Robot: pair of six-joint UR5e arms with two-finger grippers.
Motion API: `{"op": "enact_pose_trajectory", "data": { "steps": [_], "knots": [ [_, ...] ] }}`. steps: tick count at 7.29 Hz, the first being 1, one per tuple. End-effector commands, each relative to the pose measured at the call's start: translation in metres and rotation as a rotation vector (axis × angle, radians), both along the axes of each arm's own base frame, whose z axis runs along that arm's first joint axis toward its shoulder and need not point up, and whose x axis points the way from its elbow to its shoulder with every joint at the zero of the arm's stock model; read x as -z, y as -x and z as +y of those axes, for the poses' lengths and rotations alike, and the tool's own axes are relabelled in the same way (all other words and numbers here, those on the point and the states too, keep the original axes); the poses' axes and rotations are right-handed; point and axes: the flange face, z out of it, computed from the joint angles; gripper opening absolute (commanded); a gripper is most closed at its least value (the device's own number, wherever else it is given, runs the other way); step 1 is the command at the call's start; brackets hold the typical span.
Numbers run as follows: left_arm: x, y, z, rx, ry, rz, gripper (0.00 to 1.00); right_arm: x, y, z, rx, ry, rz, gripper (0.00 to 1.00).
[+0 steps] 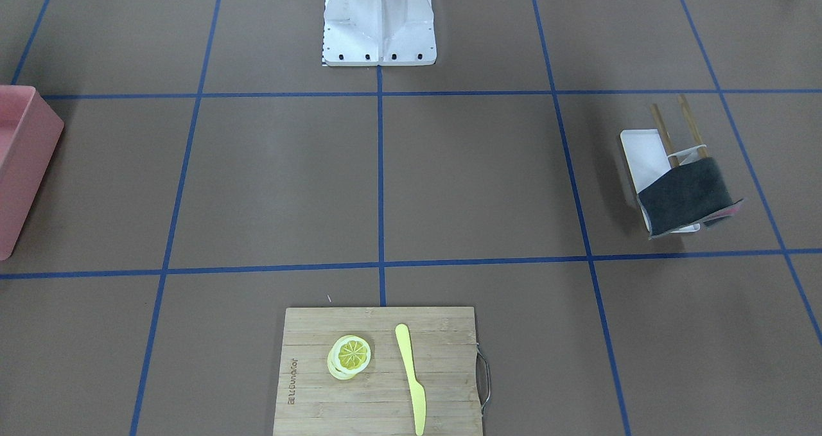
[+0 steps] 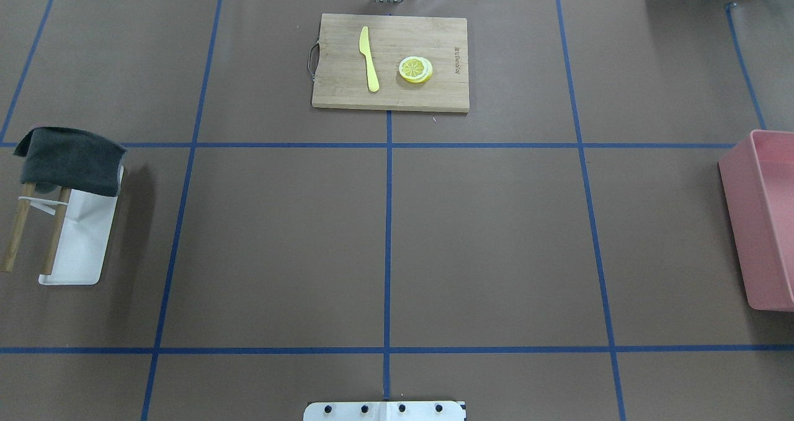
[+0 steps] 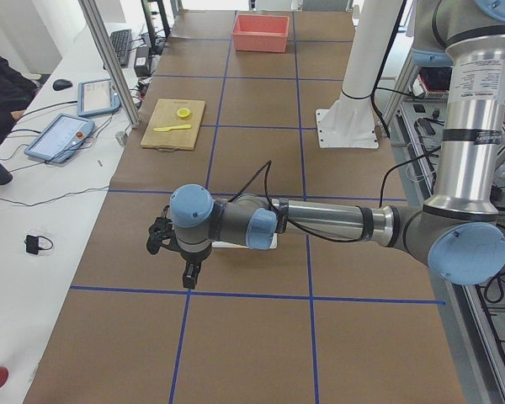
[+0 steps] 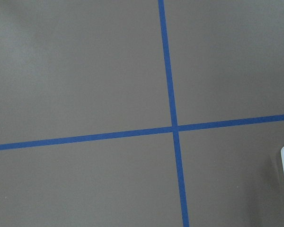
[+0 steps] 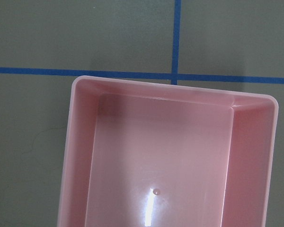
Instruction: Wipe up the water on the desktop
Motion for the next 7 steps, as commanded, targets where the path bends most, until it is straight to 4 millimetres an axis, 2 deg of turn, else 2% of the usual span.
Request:
{"op": "enact_pose_trajectory", "data": {
  "steps": [1, 4, 7],
  "knots": [
    [0.019, -0.035, -0.006, 0.103, 0.143, 0.126, 0.98, 0.0, 0.0, 0.0, -0.008, 0.006, 0.0, 1.0],
    [0.035, -0.118, -0.001, 0.123, 0.172, 0.166, 0.98, 0.001, 0.0, -0.001, -0.01, 0.008, -0.001, 1.0],
    [0.048, -0.177, 0.008, 0.081, 0.183, 0.201, 0.98, 0.001, 0.001, -0.001, -0.015, 0.018, -0.012, 1.0]
  ]
}}
